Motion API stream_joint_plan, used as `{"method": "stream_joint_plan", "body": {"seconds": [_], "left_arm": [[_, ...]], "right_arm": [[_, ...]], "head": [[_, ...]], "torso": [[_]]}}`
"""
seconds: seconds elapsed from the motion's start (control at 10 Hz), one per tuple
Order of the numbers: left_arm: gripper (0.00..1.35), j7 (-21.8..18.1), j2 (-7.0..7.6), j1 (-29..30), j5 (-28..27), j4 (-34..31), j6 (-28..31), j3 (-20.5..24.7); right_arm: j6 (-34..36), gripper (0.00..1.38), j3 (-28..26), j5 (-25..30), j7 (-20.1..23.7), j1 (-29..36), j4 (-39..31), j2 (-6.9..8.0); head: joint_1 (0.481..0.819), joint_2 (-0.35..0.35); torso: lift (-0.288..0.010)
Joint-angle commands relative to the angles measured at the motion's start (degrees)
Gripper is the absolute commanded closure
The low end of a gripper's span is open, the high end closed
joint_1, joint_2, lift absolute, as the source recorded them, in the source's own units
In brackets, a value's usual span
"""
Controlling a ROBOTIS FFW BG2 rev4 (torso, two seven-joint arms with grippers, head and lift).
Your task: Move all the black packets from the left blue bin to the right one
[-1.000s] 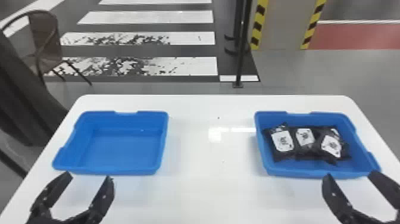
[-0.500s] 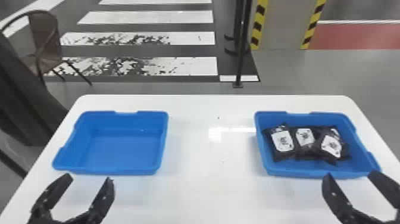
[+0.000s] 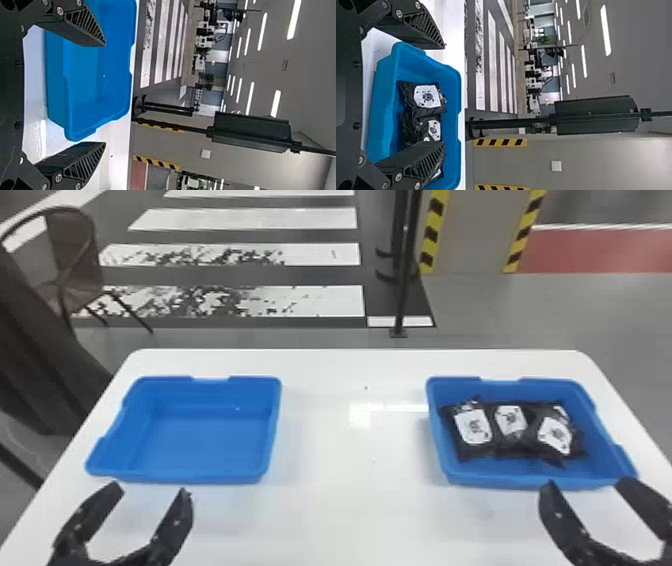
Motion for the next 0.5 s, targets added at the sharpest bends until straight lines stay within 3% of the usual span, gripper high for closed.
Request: {"method": "stream_joint_plan", "body": {"seconds": [0.0, 0.4], "left_arm": [[0.15, -0.04, -0.15, -0.14, 0.01, 0.00, 0.03, -0.11], [0.15, 0.04, -0.15, -0.14, 0.01, 0.00, 0.17, -0.11]], "right_arm": [[0.00, 0.17, 0.11, -0.08, 0.01, 0.00, 0.00, 0.01], [0.00, 0.17, 0.11, -0.31, 0.01, -0.14, 0.00, -0.07]], "head": [[0.695, 0.030], [0.695, 0.030]], "torso": [[-0.140], [-0.140]]}}
